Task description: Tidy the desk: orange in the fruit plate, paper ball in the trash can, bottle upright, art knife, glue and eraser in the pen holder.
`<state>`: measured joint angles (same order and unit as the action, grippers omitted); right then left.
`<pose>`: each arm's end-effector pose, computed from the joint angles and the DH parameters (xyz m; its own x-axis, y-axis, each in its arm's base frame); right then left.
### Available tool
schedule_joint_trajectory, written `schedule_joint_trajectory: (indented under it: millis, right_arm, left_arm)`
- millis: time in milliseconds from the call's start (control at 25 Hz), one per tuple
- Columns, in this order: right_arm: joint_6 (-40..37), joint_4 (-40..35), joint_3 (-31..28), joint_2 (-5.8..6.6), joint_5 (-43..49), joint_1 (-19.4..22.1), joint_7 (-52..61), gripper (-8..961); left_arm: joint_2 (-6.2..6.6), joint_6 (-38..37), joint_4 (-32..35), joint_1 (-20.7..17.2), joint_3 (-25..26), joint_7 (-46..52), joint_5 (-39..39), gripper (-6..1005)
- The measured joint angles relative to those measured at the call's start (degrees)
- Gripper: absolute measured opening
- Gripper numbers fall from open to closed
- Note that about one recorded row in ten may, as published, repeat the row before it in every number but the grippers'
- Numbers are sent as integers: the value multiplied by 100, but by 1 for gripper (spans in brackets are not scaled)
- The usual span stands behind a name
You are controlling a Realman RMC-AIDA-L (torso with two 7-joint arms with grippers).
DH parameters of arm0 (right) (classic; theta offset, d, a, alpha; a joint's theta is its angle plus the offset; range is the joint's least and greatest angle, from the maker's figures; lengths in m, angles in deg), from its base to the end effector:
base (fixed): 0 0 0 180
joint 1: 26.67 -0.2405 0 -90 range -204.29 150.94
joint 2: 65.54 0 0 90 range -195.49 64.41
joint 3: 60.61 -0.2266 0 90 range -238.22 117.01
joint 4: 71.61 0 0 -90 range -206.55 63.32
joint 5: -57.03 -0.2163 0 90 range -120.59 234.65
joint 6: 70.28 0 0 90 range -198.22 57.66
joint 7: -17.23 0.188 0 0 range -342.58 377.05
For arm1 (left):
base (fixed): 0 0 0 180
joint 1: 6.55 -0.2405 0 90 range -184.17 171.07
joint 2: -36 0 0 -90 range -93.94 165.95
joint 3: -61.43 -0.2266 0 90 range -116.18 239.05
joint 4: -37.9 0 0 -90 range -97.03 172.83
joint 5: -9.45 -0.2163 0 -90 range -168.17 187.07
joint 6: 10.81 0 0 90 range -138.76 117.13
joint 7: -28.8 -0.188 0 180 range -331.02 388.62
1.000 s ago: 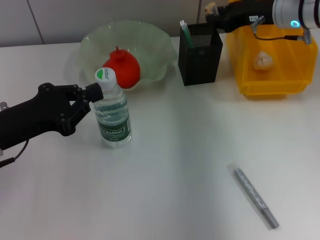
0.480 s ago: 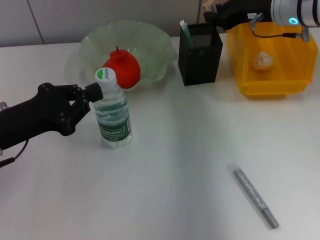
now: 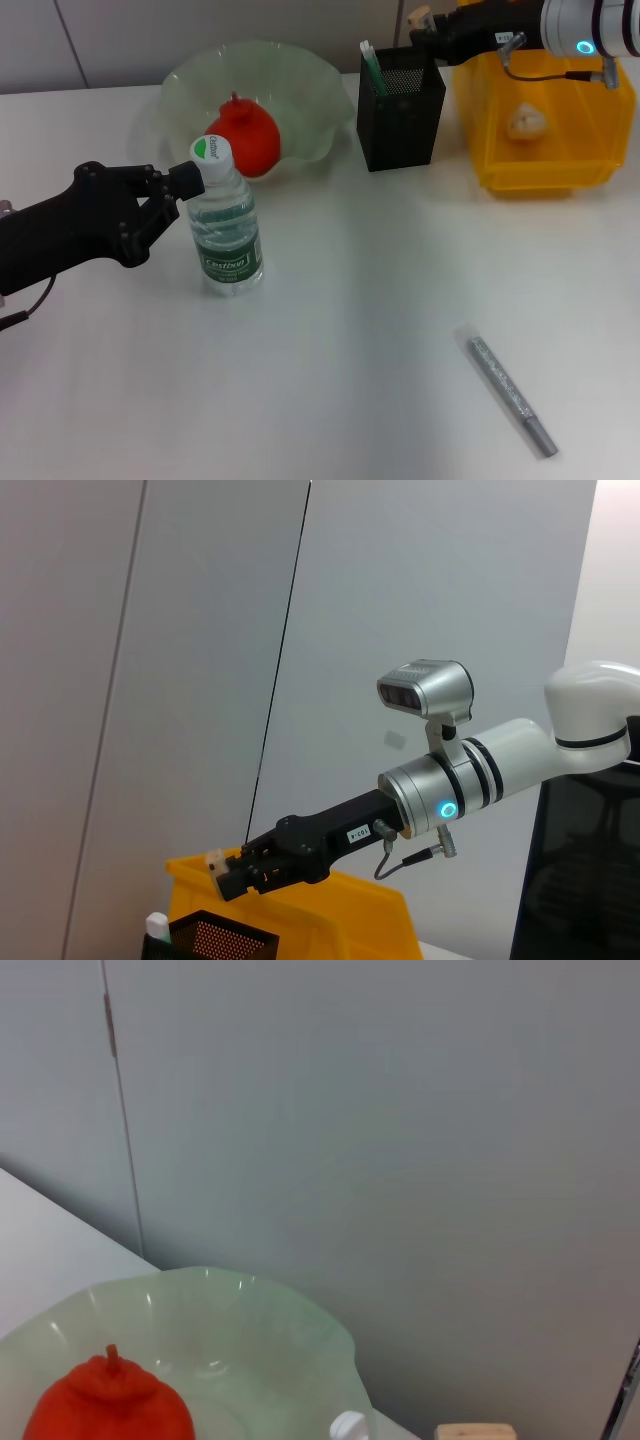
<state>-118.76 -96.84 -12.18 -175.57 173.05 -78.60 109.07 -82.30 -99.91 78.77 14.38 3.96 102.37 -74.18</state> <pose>0.1990 0.4987 0.0151 0.8699 -0.3491 -0.3485 -0.4927 -0.6476 -0.5812 -0.1958 0.3262 -0.0023 0.6652 0.1708 0.7268 0.4194 -0.8909 -0.1744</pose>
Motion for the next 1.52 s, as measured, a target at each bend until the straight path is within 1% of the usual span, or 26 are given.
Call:
schedule_joint_trajectory:
  millis: [320,560,1280,1520]
  right_arm:
    - [-5,124,3,-1,-2,-140,-7,265]
    - [2,161,29,-54,-2,-246,-38,264]
    - [-126,220,17,-71,-2,-264,134,265]
    - [-158,159,9,-71,-1,-266,398,265]
  left_arm:
    - [0,7,0,-6,0,-12,8,24]
    - [0,-13,0,-39,0,-66,21,24]
    - [0,-42,0,-109,0,-72,22,24]
    - [6,-58,0,-136,0,-71,21,24]
